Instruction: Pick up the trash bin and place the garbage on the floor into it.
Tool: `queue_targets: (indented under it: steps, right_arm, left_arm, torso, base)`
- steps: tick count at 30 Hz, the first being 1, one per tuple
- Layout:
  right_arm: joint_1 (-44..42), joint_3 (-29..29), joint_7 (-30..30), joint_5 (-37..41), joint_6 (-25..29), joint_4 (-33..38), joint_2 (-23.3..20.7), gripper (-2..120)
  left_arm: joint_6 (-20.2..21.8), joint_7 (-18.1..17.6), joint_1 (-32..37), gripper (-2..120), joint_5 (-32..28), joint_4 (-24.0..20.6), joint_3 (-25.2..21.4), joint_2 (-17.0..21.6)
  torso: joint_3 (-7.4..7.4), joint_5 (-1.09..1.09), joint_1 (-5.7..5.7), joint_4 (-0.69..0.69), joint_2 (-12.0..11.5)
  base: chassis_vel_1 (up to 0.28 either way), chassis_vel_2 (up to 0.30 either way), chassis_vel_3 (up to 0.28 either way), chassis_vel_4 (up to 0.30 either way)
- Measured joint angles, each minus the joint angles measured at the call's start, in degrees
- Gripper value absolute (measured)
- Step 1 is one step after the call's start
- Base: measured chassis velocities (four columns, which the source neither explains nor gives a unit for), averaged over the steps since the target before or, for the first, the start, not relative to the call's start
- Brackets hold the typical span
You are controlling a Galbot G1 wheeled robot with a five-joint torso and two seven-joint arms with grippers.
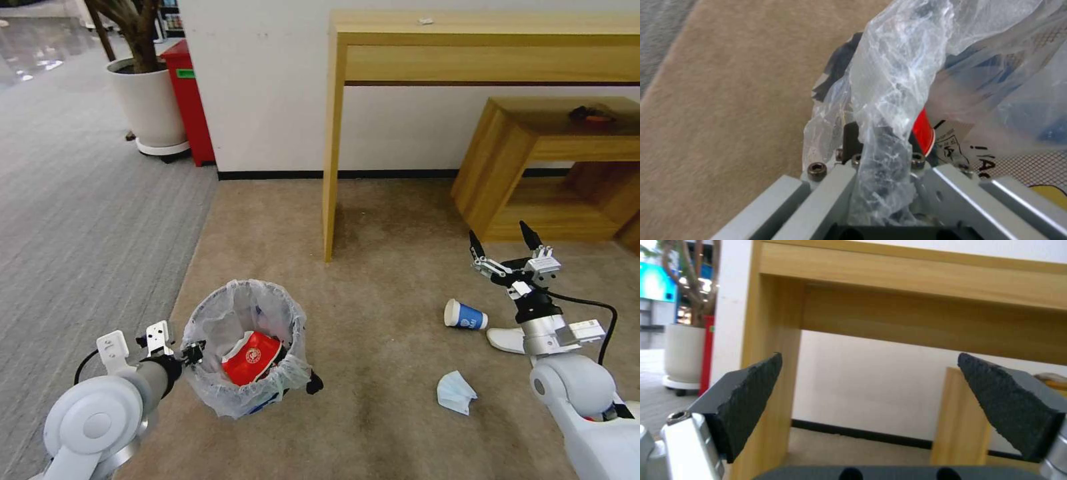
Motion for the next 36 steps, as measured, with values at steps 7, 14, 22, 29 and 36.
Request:
queue_targets:
  steps: [7, 14, 22, 29, 36]
  right_arm:
    - [0.32, -0.6, -0.08, 0.0, 0.1, -0.18, 0.04, 100]
    - [0.2, -0.86, -0.15, -0.33, 0.26, -0.23, 0.09, 100]
    - [-0.91, -1.26, -0.4, -1.0, -1.49, 0.33, -0.1, 100]
    - [-1.04, -3.03, 0.32, -1.38, -1.69, 0.02, -0.22, 100]
    - [-1.04, -4.8, 0.39, -1.88, -2.5, -0.17, -0.24, 100]
  left_arm:
    - [0.0, 0.27, 0.07, 0, 0.2, 0.04, -0.14, -0.04]
    - [0.0, 0.5, 0.15, 0, 0.4, 0.09, -0.31, 0.03]
    - [-0.01, 1.53, 0.3, 0, 1.55, 0.29, -0.31, 0.0]
    - [-0.35, 1.86, 0.32, 0, 2.06, 0.54, -0.32, -0.1]
    - [-0.63, 2.11, 0.27, 0, 2.46, 0.7, -0.34, -0.17]
  torso:
    - [0.0, 0.0, 0.0, 0.0, 0.0]
    - [0.0, 0.0, 0.0, 0.0, 0.0]
    - [0.0, 0.0, 0.01, -0.02, 0.0]
    - [0.0, 0.0, 0.01, 0.03, 0.0]
    - [0.0, 0.0, 0.01, 0.01, 0.0]
  base:
    - [-0.095, -0.084, -0.079, -0.11]
    - [-0.116, -0.12, -0.121, -0.12]
    - [-0.098, -0.118, -0.102, -0.089]
    - [-0.016, -0.011, -0.013, -0.012]
    - [0.0, 0.0, 0.0, 0.0]
